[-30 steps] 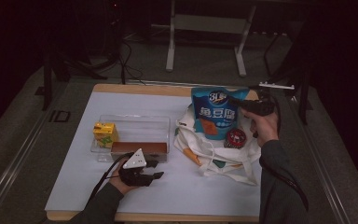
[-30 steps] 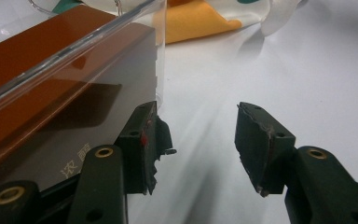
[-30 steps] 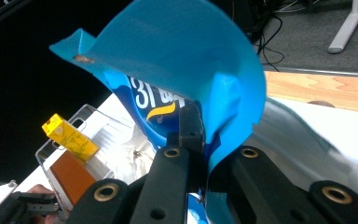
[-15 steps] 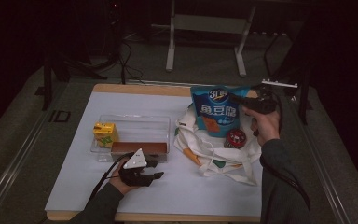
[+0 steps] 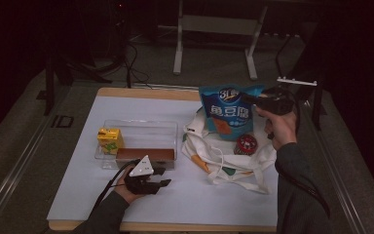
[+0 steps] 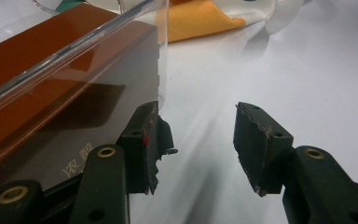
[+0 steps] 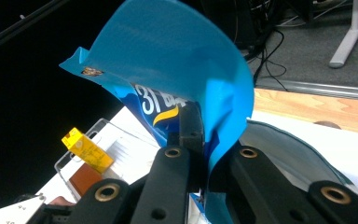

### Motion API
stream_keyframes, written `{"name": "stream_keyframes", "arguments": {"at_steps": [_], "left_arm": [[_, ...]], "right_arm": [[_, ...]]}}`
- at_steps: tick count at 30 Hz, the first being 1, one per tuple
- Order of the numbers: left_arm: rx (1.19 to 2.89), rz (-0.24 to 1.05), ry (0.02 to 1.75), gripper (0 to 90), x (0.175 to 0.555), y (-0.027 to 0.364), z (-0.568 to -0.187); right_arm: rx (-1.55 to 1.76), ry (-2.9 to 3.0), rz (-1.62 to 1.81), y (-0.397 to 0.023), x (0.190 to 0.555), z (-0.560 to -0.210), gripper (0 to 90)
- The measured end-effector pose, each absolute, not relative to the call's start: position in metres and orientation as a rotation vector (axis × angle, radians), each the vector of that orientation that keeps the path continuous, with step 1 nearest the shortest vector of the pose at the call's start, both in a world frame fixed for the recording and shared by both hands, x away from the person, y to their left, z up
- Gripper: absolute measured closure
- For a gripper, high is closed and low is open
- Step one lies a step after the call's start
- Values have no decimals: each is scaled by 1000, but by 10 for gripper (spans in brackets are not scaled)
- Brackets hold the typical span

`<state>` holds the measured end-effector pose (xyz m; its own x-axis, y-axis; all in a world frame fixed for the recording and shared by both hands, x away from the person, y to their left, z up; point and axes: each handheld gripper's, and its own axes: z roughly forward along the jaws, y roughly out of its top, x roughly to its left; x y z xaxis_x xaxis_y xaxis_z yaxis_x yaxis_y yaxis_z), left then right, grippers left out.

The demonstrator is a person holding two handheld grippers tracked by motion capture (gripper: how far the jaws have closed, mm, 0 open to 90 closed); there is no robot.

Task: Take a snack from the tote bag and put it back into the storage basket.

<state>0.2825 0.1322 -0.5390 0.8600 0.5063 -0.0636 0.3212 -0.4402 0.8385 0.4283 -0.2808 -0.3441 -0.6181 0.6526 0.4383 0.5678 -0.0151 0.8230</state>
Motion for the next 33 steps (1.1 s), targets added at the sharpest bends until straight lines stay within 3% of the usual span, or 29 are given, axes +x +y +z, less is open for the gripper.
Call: {"name": "stream_keyframes", "arguments": {"at_steps": [33], "left_arm": [[2074,232,595,510,283,132,-539]], "right_arm": [[1252,2200,1802,-268,408,-313,885]]}}
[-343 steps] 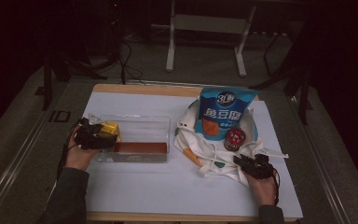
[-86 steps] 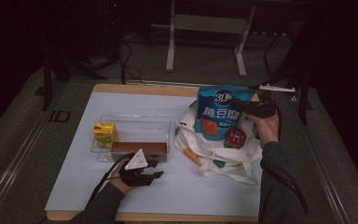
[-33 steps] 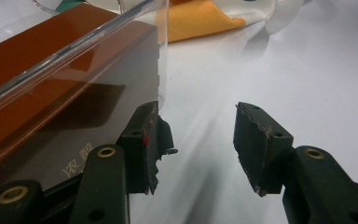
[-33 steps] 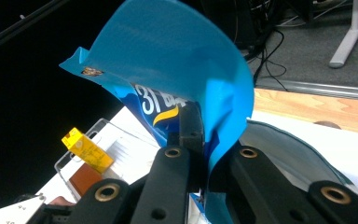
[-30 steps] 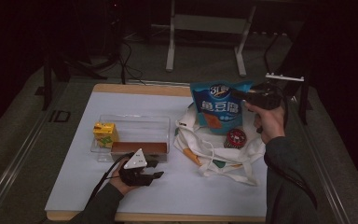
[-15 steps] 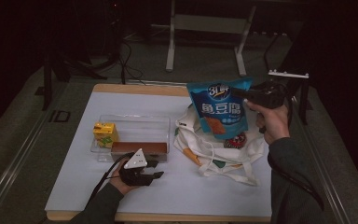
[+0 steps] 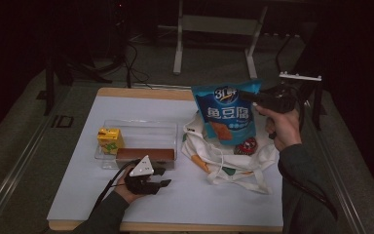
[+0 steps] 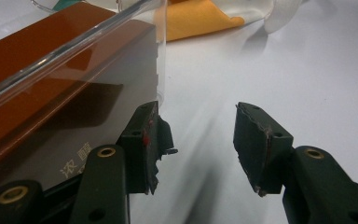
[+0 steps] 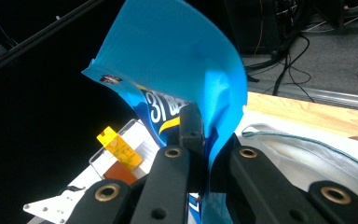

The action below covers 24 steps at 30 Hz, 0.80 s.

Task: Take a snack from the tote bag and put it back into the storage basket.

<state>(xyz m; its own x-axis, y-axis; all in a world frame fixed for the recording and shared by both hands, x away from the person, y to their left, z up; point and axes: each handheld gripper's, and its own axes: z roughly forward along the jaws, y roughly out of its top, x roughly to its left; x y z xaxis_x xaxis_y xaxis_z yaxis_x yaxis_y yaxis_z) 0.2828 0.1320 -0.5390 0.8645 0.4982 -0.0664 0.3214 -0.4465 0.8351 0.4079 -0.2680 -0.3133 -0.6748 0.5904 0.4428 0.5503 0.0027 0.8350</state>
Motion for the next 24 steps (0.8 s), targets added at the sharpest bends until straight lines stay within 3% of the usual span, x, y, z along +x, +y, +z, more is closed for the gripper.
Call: {"name": "stream_keyframes", "arguments": {"at_steps": [24], "left_arm": [[2075,222,591,509,284,132,-539]], "right_arm": [[1204,2223,1817,-262,401,-290,885]]}}
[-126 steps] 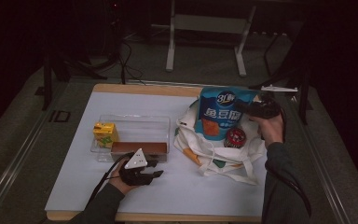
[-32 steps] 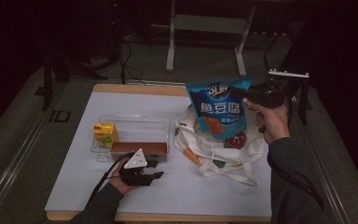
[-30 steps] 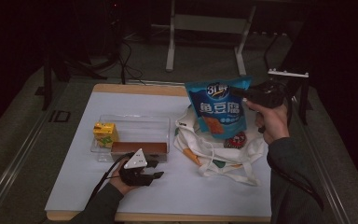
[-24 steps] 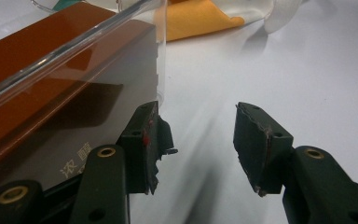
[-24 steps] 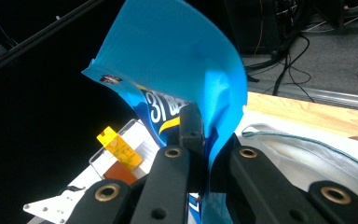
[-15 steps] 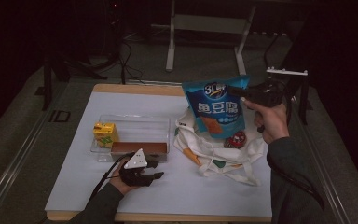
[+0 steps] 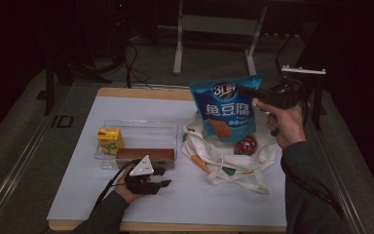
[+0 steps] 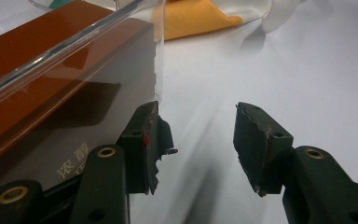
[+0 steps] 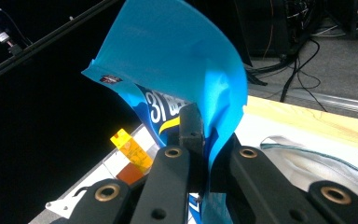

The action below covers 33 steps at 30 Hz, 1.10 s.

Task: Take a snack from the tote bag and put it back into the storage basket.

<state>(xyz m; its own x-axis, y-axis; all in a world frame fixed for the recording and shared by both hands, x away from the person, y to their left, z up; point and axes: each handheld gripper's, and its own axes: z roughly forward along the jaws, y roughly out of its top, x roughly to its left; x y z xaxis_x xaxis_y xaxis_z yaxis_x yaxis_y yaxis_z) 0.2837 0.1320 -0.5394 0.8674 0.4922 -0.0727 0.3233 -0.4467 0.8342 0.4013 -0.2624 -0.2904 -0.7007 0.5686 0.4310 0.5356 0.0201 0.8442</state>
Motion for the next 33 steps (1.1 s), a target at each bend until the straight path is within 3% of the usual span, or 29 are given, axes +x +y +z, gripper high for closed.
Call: {"name": "stream_keyframes", "arguments": {"at_steps": [33], "left_arm": [[2066,200,593,503,284,133,-540]], "right_arm": [[1157,2243,1905,-228,399,-277,885]]}}
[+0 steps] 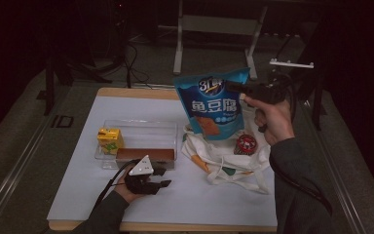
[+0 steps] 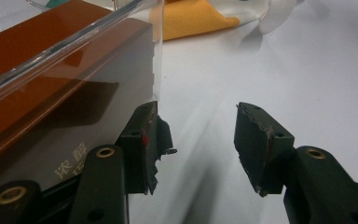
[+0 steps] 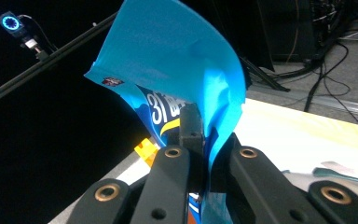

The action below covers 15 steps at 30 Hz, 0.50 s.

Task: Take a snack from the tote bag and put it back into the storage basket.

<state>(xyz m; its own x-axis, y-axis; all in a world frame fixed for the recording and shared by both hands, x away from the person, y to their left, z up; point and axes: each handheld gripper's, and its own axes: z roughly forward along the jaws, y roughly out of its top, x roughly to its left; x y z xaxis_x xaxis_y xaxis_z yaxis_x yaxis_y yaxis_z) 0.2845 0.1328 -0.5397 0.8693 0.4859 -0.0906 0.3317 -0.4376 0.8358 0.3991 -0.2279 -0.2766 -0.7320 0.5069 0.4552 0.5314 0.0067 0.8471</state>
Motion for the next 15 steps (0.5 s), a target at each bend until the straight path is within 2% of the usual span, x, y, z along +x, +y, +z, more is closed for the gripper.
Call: {"name": "stream_keyframes", "arguments": {"at_steps": [15], "left_arm": [[2069,193,586,503,285,133,-540]], "right_arm": [[-1077,-2176,-1869,-193,402,-281,884]]}}
